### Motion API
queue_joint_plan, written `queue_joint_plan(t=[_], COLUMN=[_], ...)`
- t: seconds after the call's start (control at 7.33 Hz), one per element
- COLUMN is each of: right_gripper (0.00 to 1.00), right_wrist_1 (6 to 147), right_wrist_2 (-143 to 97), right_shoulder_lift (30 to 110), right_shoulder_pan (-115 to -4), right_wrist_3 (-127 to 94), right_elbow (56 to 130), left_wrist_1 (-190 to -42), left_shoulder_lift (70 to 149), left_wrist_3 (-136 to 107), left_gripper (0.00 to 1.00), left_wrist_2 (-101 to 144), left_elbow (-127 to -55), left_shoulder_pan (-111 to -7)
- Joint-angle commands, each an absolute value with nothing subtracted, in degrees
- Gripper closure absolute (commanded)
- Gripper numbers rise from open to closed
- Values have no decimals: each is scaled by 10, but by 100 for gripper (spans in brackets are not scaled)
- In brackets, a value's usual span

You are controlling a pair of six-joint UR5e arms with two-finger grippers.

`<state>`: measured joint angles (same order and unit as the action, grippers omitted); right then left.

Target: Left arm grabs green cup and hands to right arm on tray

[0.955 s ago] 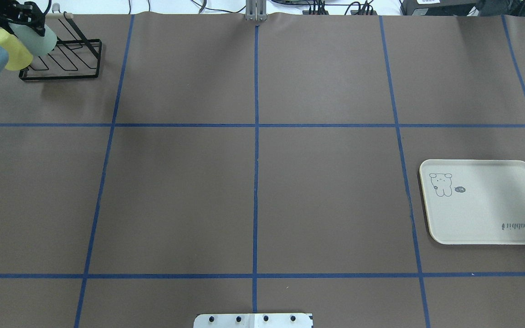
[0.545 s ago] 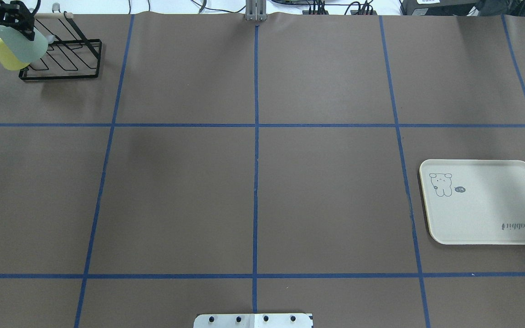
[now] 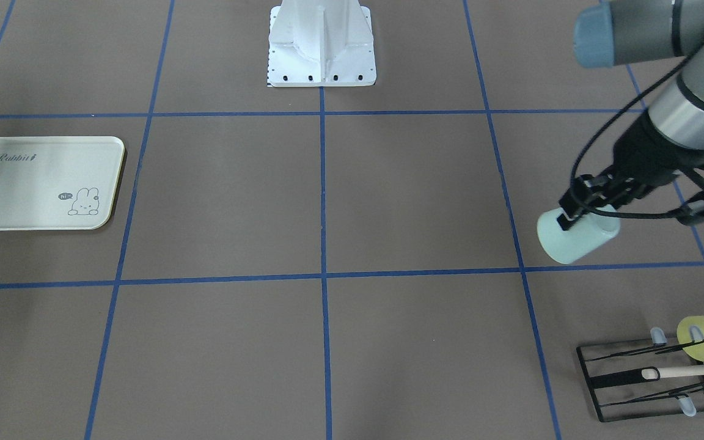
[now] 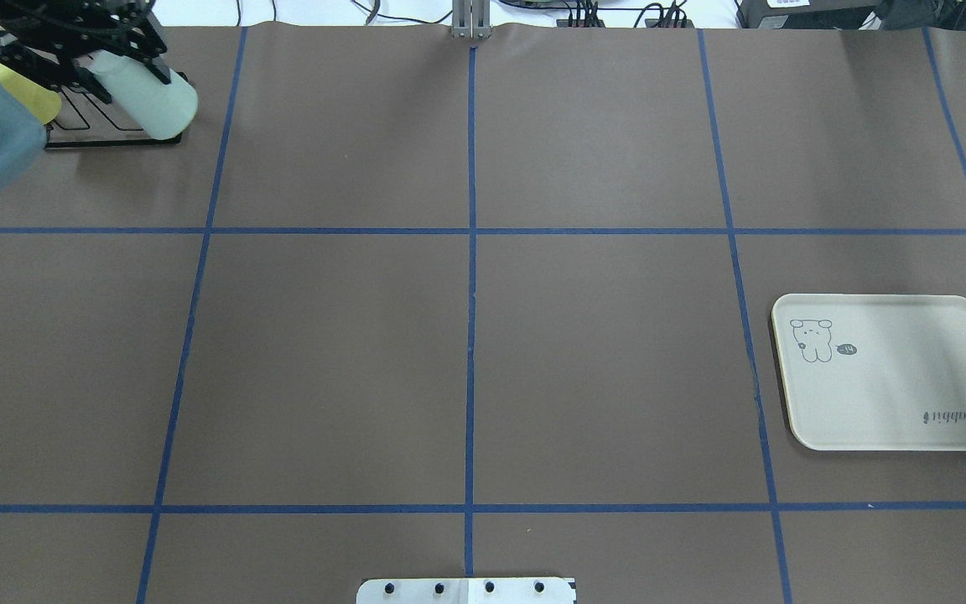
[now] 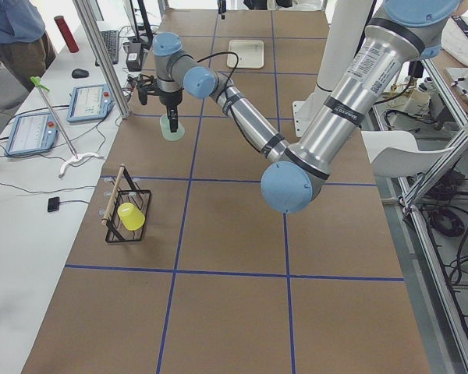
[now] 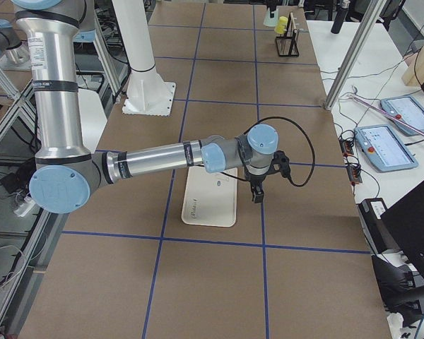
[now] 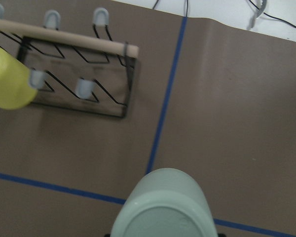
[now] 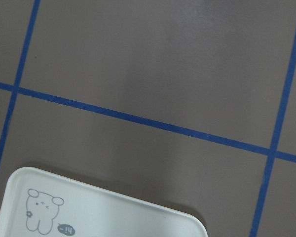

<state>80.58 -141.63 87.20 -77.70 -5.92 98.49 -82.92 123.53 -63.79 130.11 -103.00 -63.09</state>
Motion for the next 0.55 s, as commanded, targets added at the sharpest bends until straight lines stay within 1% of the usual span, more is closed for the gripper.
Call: queue_joint_plan(t=[0.0,0.14,0.27,0.41], right_gripper=[0,1,2,2], right_wrist_1=[676,622,586,531], right_wrist_2=[-1445,-1446,-1457,-1460], right_shoulder_lift=[872,872,864,852], right_shoulder_pan=[-736,-728,-713,-690], right_wrist_3=[-80,-91,-147,-240], right_elbow=[984,977,982,981], left_wrist_1=[-862,-905,-988,-1098], left_shoulder_lift=[1299,1313,1321,1318], left_wrist_3=[-872,-979,-1110,-1181], left_gripper=[100,100,100,100], left_wrist_2=[1311,1311,1311,1308], left_elbow=[-1049,-1049,-1042,-1027], left_shoulder_pan=[-537,-511,-494,-467])
